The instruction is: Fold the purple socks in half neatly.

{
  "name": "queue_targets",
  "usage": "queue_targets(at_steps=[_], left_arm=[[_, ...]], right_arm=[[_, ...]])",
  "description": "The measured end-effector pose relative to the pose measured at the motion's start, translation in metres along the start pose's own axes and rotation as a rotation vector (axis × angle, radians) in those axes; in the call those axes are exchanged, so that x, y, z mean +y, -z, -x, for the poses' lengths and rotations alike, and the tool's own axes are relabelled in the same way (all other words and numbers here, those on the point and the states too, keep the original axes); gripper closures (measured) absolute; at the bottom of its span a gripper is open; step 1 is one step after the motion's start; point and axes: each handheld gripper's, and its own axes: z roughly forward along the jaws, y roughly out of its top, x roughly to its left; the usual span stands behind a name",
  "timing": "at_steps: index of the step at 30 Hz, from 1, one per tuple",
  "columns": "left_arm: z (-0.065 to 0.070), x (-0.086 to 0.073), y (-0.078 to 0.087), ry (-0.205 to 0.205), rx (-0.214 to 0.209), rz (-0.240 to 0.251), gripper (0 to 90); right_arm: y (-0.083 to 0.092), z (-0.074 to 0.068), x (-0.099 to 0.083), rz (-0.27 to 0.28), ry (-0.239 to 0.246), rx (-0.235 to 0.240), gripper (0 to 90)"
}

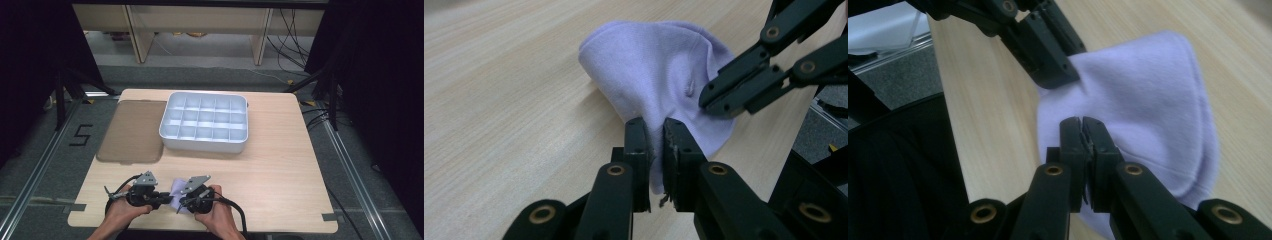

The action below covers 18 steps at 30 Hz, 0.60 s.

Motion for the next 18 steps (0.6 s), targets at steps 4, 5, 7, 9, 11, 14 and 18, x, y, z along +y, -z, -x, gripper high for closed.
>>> queue_targets(at_steps=[4,5,7,9,11,14,18], left_arm=[[0.001,0.000,0.000,0.007,0.003,-0.008,81.1],[0.001,0.000,0.000,0.007,0.003,-0.008,81.0],[0.001,0.000,0.000,-0.009,-0.001,-0.011,81.0],[0.001,0.000,0.000,-0.019,0.005,-0.013,81.1],[0.002,0.000,0.000,-0.007,0.005,-0.015,81.2],[0.002,0.000,0.001,-0.017,0.011,-0.020,81.3],[0.002,0.001,0.001,-0.037,0.017,-0.028,81.5]], right_arm=[[-0.010,-0.005,0.003,-0.002,0.000,0.039,88.8],[-0.010,-0.005,0.003,-0.002,0.000,0.039,88.8],[-0.014,-0.007,0.003,-0.013,0.006,0.054,89.0],[-0.022,-0.008,0.002,-0.018,0.025,0.063,90.0],[-0.021,-0.008,0.002,-0.021,0.023,0.058,90.0],[-0.014,-0.003,0.004,0.015,0.000,0.042,90.0],[0.002,0.019,0.012,0.077,-0.020,-0.034,90.0]])
